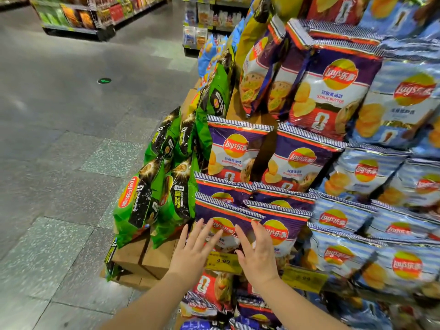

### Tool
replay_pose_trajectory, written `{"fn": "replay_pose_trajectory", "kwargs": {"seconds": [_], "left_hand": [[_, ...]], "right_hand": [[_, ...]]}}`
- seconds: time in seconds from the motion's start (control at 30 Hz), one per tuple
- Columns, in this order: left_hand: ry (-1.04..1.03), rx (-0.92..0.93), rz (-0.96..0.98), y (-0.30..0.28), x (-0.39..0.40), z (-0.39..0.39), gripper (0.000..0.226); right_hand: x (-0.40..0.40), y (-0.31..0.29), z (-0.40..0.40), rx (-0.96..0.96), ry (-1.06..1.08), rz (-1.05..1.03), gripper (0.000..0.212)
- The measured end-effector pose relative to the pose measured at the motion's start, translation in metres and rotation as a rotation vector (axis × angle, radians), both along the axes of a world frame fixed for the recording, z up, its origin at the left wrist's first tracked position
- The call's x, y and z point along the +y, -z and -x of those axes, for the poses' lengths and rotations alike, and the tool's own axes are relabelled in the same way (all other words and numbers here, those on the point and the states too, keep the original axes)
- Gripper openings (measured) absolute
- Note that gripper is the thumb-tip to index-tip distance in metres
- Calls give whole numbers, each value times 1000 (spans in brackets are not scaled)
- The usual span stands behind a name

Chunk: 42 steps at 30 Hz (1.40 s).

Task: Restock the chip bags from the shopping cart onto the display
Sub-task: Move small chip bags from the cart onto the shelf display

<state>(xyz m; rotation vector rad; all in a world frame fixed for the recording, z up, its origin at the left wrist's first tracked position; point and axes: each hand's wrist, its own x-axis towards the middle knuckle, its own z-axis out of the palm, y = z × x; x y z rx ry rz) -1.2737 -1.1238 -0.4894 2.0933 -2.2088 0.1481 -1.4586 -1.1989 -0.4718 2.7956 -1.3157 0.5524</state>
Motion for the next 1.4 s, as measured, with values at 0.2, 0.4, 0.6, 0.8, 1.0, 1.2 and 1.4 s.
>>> {"fn": "replay_pose_trajectory", "kwargs": {"seconds": [0.2,0.4,0.6,0.8,1.0,1.2,1.4], "left_hand": [[-70,10,-36,-16,-16,0,128],[-210,-15,-82,-9,-19,11,113],[-173,84,-96,-3,-18,7,122],[-82,83,51,-18,-19,19,91],[-63,85,30,-24,-23,21,77],[-88,-16,-277,-37,-24,19,80],[3,17,-86,-45,-22,18,98]], "right_hand": [[-8,5,-12,143,35,19,102],[-24,-2,-20,182,-9,34,82],[-27,-9,-15,206,-52,48,73],[-22,-10,-9,251,-71,-59,58],[-19,-19,-9,234,-56,-149,57],[-12,-17,-5,248,-17,-281,58],[-13,-42,-1,190,-46,-352,72]]}}
